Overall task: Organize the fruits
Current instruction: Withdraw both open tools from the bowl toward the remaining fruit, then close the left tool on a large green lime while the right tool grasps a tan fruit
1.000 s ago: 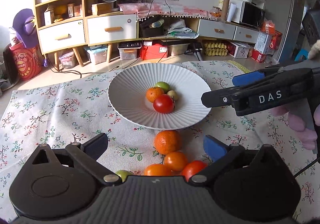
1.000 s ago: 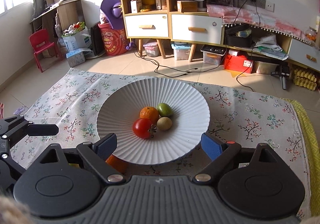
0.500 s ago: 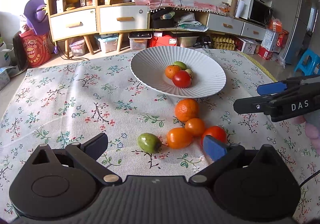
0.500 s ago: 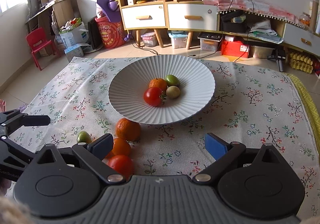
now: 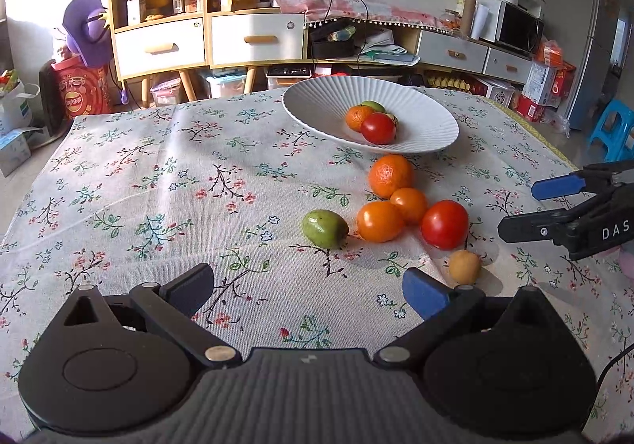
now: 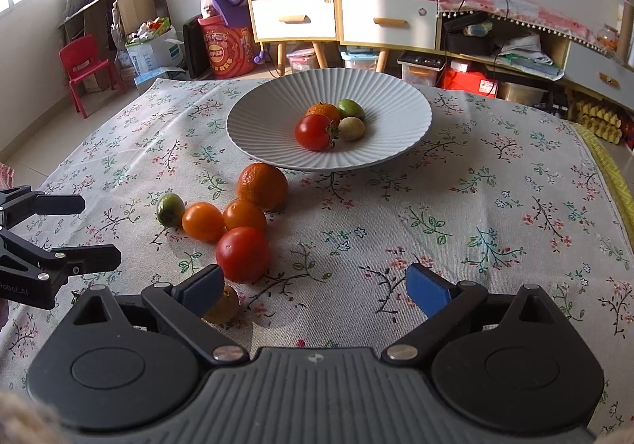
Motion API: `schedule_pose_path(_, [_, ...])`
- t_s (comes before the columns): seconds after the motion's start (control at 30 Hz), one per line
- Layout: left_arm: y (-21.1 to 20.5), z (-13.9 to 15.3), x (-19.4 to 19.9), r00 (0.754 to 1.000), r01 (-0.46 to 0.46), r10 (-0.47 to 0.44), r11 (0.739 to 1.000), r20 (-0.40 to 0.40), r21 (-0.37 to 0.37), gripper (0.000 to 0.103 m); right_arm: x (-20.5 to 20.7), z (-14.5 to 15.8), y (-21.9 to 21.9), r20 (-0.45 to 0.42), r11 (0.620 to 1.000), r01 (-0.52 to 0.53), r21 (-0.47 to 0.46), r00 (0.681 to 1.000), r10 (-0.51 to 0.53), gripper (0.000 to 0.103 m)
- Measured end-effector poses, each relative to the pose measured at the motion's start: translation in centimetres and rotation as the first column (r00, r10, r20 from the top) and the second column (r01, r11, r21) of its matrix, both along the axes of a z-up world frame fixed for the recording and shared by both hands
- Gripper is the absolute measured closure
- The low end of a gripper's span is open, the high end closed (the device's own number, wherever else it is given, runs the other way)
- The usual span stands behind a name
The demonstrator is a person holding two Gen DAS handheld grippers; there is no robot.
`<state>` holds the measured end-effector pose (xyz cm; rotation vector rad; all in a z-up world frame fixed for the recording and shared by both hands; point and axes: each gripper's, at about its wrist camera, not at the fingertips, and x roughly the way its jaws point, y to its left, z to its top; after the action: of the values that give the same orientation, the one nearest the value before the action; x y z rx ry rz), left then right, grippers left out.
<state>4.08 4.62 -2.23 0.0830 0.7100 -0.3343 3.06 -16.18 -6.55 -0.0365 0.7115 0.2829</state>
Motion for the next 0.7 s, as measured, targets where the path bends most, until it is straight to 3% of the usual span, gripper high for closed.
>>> schedule_pose_path(0.53, [-0.2,-3.1,-0.1,0.999,0.031,-0.032,0.998,0.007,0.055,0.004,-2.0,-2.1,1.9,0.003,0.995,-0.100,-0.028,0.995,0.100,0.003])
schedule_pose_path(0.7, [-0.3,-3.4,0.5,0.999,0.022,-0.024,0.999,0.039,0.032,0.004,-2.1,-2.8,2.6,0.013,0.993,-0.112,-0.047,0.994,0.113,0.004])
